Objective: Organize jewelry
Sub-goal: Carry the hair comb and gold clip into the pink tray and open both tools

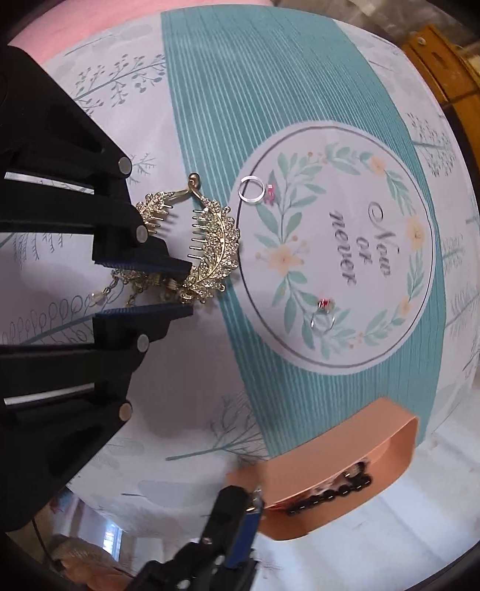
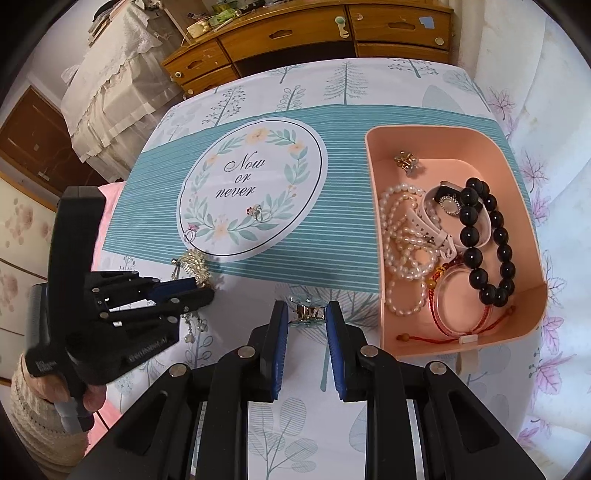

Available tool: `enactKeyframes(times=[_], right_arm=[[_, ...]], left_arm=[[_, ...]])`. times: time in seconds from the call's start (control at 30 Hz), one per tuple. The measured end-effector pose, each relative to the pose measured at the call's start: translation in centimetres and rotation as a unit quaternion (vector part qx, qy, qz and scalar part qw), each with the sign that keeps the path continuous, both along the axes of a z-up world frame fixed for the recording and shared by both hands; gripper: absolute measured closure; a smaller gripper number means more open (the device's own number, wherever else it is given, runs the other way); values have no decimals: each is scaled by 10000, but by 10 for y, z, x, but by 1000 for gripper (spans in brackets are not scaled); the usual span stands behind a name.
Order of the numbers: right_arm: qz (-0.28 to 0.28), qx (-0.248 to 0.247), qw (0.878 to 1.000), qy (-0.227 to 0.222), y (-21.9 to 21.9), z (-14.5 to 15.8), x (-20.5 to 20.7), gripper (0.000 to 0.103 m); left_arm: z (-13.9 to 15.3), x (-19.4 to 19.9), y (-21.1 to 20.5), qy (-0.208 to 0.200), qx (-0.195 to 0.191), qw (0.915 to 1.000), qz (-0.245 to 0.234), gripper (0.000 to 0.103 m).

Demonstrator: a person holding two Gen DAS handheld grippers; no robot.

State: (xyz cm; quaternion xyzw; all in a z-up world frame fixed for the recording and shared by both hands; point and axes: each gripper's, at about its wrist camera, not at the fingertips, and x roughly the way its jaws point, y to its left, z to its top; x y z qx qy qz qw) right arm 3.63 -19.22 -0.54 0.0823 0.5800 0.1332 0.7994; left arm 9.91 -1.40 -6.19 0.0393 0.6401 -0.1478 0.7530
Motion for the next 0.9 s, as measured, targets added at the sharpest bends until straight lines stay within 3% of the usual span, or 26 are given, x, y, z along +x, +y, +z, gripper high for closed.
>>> enactKeyframes(times=[0.33, 0.63, 0.9], right_arm=[[-5, 88, 9999, -98, -3, 8, -6, 82], [-62, 325, 9984, -467, -24, 42, -21, 82], [-374, 321, 9945, -921, -75, 87, -21, 82]], left_arm=[[38, -3, 3, -334, -264, 9986, 303, 90], [120, -11, -36, -940, -573, 9939, -94, 90], [179, 1, -105, -1403, -641, 9864, -573, 90]])
